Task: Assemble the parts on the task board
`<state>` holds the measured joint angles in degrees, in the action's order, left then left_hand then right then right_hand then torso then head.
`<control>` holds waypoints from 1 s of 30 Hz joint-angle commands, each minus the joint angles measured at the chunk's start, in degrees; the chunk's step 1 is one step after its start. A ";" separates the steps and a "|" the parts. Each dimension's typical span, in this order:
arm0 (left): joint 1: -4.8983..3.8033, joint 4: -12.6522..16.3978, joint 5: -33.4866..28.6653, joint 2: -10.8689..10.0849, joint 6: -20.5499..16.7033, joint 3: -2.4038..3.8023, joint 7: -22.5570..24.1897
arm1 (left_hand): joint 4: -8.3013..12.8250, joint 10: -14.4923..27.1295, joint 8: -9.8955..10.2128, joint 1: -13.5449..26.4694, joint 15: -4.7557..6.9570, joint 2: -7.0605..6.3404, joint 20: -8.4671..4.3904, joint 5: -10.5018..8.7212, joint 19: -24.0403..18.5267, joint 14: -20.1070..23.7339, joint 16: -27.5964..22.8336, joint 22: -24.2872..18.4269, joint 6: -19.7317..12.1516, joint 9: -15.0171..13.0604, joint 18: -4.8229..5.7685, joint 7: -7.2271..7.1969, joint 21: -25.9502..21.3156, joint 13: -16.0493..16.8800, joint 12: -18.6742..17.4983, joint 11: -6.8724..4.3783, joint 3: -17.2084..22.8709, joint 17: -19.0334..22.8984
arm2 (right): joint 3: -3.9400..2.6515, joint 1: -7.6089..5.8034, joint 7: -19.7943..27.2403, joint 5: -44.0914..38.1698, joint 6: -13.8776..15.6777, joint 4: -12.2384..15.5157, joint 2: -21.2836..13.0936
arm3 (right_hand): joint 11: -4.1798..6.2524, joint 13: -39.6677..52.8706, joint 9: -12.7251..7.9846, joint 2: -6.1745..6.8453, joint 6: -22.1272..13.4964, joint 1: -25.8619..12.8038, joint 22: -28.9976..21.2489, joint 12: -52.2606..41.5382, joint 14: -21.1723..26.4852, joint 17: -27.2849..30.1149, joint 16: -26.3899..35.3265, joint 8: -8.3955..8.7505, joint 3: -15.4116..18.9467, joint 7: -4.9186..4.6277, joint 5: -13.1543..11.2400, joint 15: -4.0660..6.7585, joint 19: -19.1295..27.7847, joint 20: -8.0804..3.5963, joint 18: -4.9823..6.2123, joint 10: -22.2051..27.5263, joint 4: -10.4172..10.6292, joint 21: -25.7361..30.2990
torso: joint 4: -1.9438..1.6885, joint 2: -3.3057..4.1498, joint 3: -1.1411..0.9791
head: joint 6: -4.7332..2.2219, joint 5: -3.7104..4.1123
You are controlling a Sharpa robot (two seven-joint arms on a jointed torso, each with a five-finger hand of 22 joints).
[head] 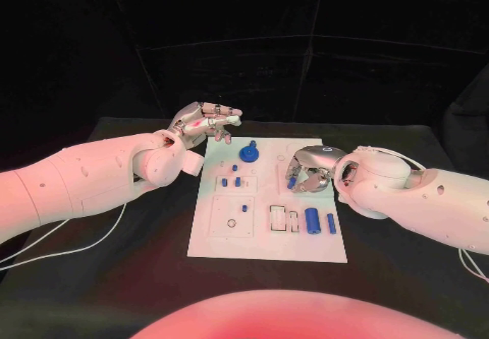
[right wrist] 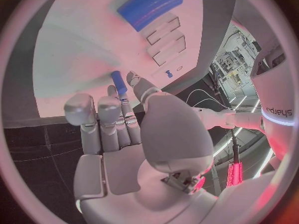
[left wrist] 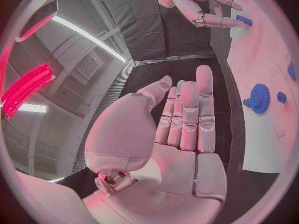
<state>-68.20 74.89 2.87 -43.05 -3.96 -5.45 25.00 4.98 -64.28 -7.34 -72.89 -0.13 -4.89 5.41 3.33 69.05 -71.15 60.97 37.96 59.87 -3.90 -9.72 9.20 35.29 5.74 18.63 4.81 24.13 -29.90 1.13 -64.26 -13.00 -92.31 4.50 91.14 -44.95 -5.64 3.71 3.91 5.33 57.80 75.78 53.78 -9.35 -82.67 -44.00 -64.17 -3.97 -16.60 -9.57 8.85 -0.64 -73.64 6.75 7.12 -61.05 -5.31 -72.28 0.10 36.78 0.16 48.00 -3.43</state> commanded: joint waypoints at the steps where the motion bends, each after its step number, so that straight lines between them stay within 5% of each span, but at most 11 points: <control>1: -0.07 -0.02 -0.27 0.07 0.70 0.05 0.18 | 0.08 0.30 0.01 0.05 -0.12 0.17 0.54 -0.17 0.01 0.46 -0.13 -0.06 -0.39 0.06 -0.70 0.14 -0.39 0.05 0.18 0.12 -0.29 0.09 | -0.03 -0.10 -0.69 -0.90 -1.42 -0.14 0.16 | -0.04 -0.11 0.07 -0.90 0.70 0.18 0.13 -0.26 -0.46 -0.08 -0.29 -0.24 -0.75 0.16 0.01 0.15 -0.55 -0.06 -0.30 -0.87 0.04 -0.05 | -0.01 -0.02 -0.01 | 0.12 0.02; 4: -0.06 -0.03 -0.27 0.07 0.76 0.05 0.07 | 0.12 0.34 -0.05 -0.06 -0.13 0.22 0.56 -0.17 0.03 0.41 0.00 -0.11 -0.41 0.04 -0.70 0.14 -0.45 0.06 0.25 0.13 -0.35 -0.12 | -0.03 -0.09 -0.78 -0.95 -0.70 -0.21 0.21 | 0.35 -0.16 0.13 -2.01 1.99 0.73 1.01 -0.32 -0.73 -0.95 -1.04 -0.46 -2.62 0.46 -1.64 0.45 -1.07 -0.31 -0.46 -2.28 0.08 -0.57 | 0.01 -0.01 0.00 | 0.20 -0.03; 17: -0.04 -0.12 -0.27 0.05 0.88 0.04 -0.05 | 0.09 0.37 -0.06 -0.04 -0.14 0.24 0.57 -0.17 0.04 0.44 -0.04 -0.12 -0.43 0.03 -0.71 0.16 -0.46 0.06 0.26 0.14 -0.38 -0.02 | -0.02 -0.08 -0.47 -1.39 1.80 -0.76 0.75 | 1.29 0.07 0.32 -2.94 5.28 1.32 2.36 -0.26 -1.03 -2.09 -2.40 -1.01 -8.02 1.23 -4.37 1.19 -1.80 -0.96 -0.69 -6.24 -0.05 -1.46 | -0.02 0.04 0.00 | 0.45 0.10; 24: -0.04 -0.17 -0.27 0.02 0.89 0.04 -0.04 | 0.09 0.37 -0.06 -0.04 -0.14 0.24 0.57 -0.17 0.04 0.44 -0.04 -0.12 -0.43 0.03 -0.71 0.16 -0.46 0.06 0.26 0.14 -0.38 -0.02 | -0.02 -0.06 -0.07 -2.59 5.45 -0.64 0.76 | 2.20 0.28 0.71 -3.34 7.59 2.17 5.41 -0.69 -1.25 -2.69 -3.15 -1.81 -10.37 1.98 -5.15 1.93 -3.21 -1.73 -1.23 -8.87 -0.78 -3.16 | 0.02 -0.04 0.02 | 0.53 0.09; 30: -0.04 -0.23 -0.27 -0.03 0.90 0.04 -0.04 | 0.07 0.40 -0.07 -0.05 -0.15 0.28 0.58 -0.17 0.05 0.47 -0.05 -0.14 -0.45 0.03 -0.71 0.17 -0.48 0.06 0.29 0.15 -0.42 0.04 | -0.04 -0.05 1.14 -1.47 8.35 1.44 -0.64 | 2.09 0.24 0.64 -3.04 7.58 2.47 6.36 -0.27 -2.38 -9.31 -7.09 -1.50 -12.09 1.79 -5.15 1.89 -3.61 -1.83 -1.43 -9.14 -1.49 -3.79 | 0.08 -0.08 -0.01 | 0.50 0.03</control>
<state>-68.16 74.67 2.86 -43.08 -3.74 -5.45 24.76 4.98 -64.28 -7.33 -72.89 -0.33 -4.89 5.61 3.33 69.26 -70.95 60.97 37.91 59.66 -3.90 -9.71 9.40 35.06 5.74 18.63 4.81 24.13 -29.91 1.18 -64.18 -13.15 -93.90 8.58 91.86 -45.32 -3.59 3.91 4.58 2.53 65.08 77.52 60.05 -9.79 -83.95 -51.98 -70.45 -5.58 -28.26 -7.56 3.64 1.05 -76.71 4.92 6.20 -69.82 -6.75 -75.72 0.12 36.74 0.18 48.52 -3.35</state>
